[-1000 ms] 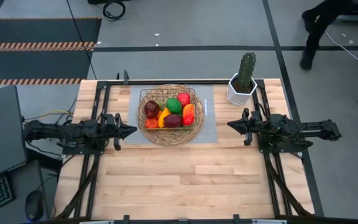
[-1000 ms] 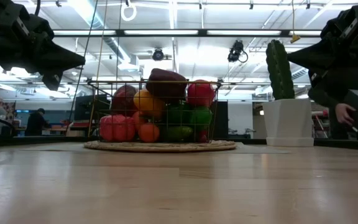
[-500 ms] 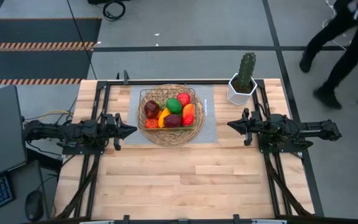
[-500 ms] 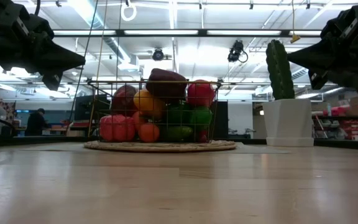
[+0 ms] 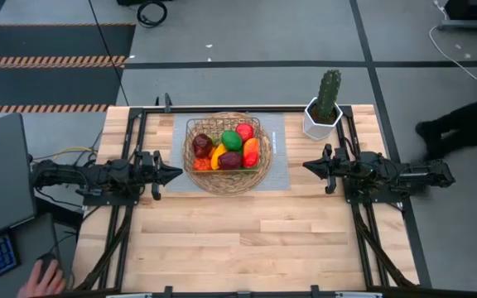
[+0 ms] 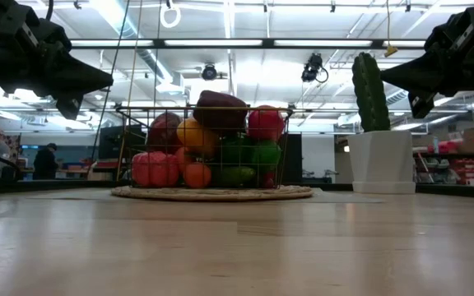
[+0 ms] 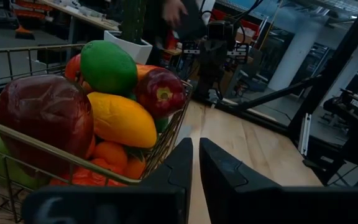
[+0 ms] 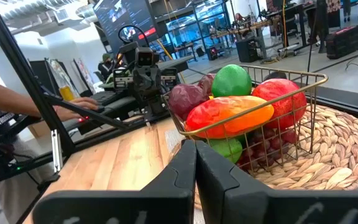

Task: Build produce basket
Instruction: Return to Home Position

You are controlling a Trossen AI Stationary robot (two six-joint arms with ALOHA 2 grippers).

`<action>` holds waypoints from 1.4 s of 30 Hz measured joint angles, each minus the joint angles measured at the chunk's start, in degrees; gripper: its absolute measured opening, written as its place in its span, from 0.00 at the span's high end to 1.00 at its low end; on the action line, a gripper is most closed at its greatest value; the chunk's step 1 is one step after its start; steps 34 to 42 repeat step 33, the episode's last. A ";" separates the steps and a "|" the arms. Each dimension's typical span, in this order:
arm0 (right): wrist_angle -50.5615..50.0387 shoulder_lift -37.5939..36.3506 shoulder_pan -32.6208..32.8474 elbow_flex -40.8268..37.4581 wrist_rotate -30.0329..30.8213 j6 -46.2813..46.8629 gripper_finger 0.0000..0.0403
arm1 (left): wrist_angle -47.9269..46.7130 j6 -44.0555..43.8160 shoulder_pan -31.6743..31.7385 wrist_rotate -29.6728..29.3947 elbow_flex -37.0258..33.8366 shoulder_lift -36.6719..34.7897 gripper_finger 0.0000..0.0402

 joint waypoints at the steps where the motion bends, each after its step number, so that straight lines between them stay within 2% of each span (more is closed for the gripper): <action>1: 0.00 0.00 0.00 0.00 0.00 0.02 0.97 | 0.00 -0.01 0.00 0.00 0.00 0.00 0.91; 25: 0.00 0.00 0.00 0.01 0.00 0.00 0.96 | 0.09 -0.01 -0.02 0.00 -0.02 -0.22 0.94; 42: -0.01 0.00 0.00 0.00 0.00 0.00 0.96 | 0.08 -0.01 -0.01 0.00 -0.02 -0.22 0.91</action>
